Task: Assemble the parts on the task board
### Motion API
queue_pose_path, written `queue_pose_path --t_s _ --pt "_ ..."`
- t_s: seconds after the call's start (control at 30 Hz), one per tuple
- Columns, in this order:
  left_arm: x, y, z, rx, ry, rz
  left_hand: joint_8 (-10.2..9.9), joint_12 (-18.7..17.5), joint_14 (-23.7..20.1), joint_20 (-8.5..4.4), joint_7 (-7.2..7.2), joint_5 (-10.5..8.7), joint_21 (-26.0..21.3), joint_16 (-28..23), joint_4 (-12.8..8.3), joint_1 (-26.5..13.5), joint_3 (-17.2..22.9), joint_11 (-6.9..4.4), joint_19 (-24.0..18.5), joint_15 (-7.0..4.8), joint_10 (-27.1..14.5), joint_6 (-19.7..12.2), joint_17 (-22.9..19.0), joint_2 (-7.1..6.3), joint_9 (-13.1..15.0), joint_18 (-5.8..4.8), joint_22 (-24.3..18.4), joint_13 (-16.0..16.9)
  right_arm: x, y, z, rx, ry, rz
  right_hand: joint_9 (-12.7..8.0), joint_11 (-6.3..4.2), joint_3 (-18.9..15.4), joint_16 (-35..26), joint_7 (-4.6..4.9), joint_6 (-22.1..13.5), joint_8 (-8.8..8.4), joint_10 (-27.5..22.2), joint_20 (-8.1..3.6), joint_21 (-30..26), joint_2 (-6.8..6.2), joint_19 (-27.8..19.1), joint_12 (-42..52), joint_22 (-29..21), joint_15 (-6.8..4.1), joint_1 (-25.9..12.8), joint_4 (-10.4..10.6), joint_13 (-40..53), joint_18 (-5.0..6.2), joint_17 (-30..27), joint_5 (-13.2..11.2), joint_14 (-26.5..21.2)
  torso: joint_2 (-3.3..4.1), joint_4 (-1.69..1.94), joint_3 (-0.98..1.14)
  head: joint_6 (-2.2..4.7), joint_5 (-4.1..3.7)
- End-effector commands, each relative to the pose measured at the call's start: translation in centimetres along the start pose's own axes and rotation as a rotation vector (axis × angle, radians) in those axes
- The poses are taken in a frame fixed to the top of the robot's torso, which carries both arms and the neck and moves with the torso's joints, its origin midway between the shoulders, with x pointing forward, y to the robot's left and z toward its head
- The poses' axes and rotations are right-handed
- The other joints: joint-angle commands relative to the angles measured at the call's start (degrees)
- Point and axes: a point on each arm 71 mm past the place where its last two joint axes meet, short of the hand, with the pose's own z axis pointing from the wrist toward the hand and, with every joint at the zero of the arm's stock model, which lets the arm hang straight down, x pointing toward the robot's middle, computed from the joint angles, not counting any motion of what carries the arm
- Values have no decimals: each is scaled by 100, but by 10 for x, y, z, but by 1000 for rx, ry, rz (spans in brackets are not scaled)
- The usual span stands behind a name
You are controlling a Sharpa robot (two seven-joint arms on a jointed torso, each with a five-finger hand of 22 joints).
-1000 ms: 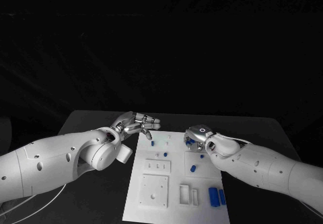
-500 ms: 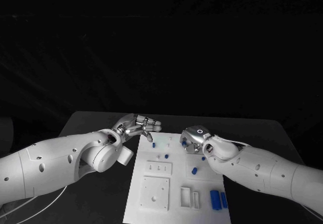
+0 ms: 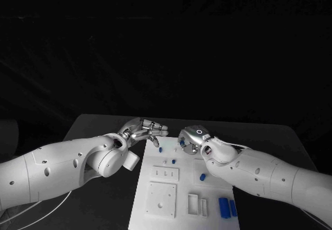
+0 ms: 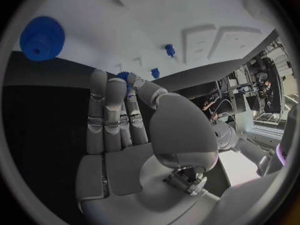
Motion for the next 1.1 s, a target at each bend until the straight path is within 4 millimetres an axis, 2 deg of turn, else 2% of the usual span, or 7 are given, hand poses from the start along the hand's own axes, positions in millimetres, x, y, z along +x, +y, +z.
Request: queue_pose_path --t_s 0.03,0.2,0.3,0.37,0.53,0.8,1.1 --pt "3 -2 1 8 15 -1 9 -14 12 26 -20 -1 -28 -37 12 -50 -33 -7 6 46 -35 -40 -10 -1 4 43 -5 8 -3 2 4 24 -43 -8 -6 -305 26 -30 14 19 -3 343 -21 -34 -54 17 41 24 -37 -5 11 20 121 -1 -7 -1 17 -3 -3 9 26" --pt "5 -2 3 10 19 -1 9 -14 12 26 -20 -1 -28 -37 12 -50 -33 -7 6 46 -35 -40 -10 -1 4 43 -5 8 -4 7 9 32 -61 -5 -6 -304 33 -32 14 16 -4 341 -18 -73 -72 32 40 80 -35 -11 23 20 120 -1 6 -1 24 5 4 7 38" --pt "6 -3 4 10 21 -1 9 -14 12 26 -20 -1 -28 -37 12 -50 -33 -7 6 46 -35 -40 -10 -1 4 43 -5 8 -4 8 11 37 -67 -6 -5 -304 41 -35 13 16 -2 341 -21 -89 -91 37 40 96 -39 -22 27 20 119 -3 69 -3 29 12 2 12 62" --pt "6 -3 4 11 23 -1 9 -14 12 26 -20 -1 -28 -37 12 -50 -33 -7 6 46 -35 -40 -10 -1 4 43 -5 8 -4 9 13 39 -68 -6 -6 -305 42 -34 13 16 -4 341 -22 -99 -101 41 40 111 -40 -29 33 20 118 -3 74 -1 30 2 4 16 81" --pt "8 -4 5 12 26 -1 9 -14 12 26 -20 -1 -28 -37 12 -50 -33 -7 6 46 -35 -40 -10 -1 4 43 -5 8 -3 10 15 40 -61 -9 -6 -304 33 -34 15 11 -3 335 -22 -123 -102 46 40 132 -39 -24 40 20 116 -3 66 -2 41 7 -3 35 85" --pt "8 -6 6 17 28 1 12 -13 13 28 -18 4 -41 -40 15 -30 -77 -5 18 47 -43 -45 -20 14 5 46 -21 8 0 11 19 43 -46 -15 -6 -302 3 -37 17 0 -3 322 -20 -172 -98 61 41 170 -36 -24 49 20 109 -5 73 -2 72 12 1 40 103" --pt "8 -12 8 26 28 7 12 -13 13 28 -18 4 -41 -40 15 -30 -77 -5 18 47 -43 -45 -20 14 5 46 -21 8 3 9 21 53 -25 -23 -7 -298 -36 -44 21 -15 -4 305 -17 -277 -91 97 39 258 -34 -30 43 19 106 -10 84 2 91 11 2 17 119"
